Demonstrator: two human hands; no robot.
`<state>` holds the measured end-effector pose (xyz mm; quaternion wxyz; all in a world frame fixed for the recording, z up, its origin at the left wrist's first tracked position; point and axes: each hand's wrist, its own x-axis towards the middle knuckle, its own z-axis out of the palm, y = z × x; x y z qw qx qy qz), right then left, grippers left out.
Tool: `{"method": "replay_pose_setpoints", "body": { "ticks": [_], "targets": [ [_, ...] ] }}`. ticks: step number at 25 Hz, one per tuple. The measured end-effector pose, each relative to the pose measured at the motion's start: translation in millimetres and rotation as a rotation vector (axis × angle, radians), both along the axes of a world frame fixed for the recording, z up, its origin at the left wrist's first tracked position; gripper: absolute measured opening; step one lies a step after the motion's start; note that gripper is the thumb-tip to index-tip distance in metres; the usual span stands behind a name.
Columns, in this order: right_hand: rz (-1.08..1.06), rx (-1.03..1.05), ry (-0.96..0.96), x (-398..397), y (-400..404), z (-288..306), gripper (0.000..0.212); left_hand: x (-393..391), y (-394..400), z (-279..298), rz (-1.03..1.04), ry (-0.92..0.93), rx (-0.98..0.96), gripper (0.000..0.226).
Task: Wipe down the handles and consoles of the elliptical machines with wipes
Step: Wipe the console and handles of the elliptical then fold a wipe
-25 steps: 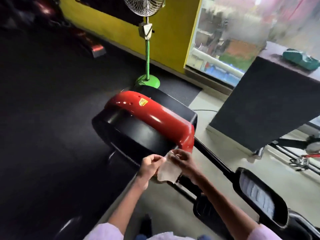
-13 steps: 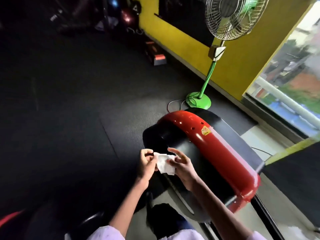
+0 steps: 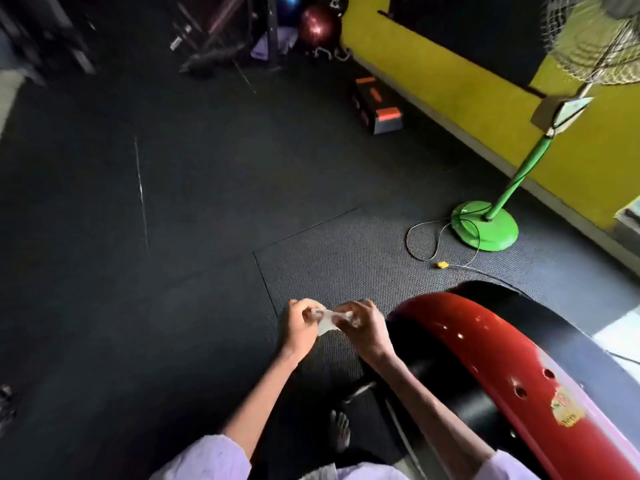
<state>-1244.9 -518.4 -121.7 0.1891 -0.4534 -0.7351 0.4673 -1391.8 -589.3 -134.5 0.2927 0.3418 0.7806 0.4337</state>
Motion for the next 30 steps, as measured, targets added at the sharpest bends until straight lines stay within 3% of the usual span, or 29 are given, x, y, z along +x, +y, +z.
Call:
{"method": "replay_pose_setpoints", "body": {
  "ticks": [1,3,6,10,13,16,21,25,30],
  "targets": [
    [0.002,0.035,-0.004,-11,20,4,0.015,-15,21,-1,-0.007,0.032,-0.007,0.004],
    [-0.031,0.068,0.016,-32,63,7,0.019,-37,64,16,0.001,0.024,-0.003,0.009],
    [-0.128,-0.112,0.157,-57,124,13,0.022,-59,128,34,-0.043,-0.128,-0.040,0.013],
    [-0.243,-0.329,0.398,-82,200,12,0.027,-82,231,32,-0.196,-0.169,0.055,0.014],
    [-0.440,-0.386,0.574,-92,251,21,0.041,-95,313,36,-0.355,-0.168,0.061,0.013],
    [-0.674,-0.397,0.694,-80,295,28,0.034,-83,385,48,-0.563,-0.211,0.033,0.013],
    [-1.024,-0.357,0.793,-24,352,39,0.010,-11,482,54,-0.835,-0.315,-0.022,0.007],
    [-1.224,-0.259,0.867,53,406,26,0.022,83,560,34,-0.998,-0.365,-0.086,0.010],
    [-1.468,-0.210,0.955,198,473,13,0.017,255,657,28,-1.252,-0.299,-0.148,0.012]
  ]
}}
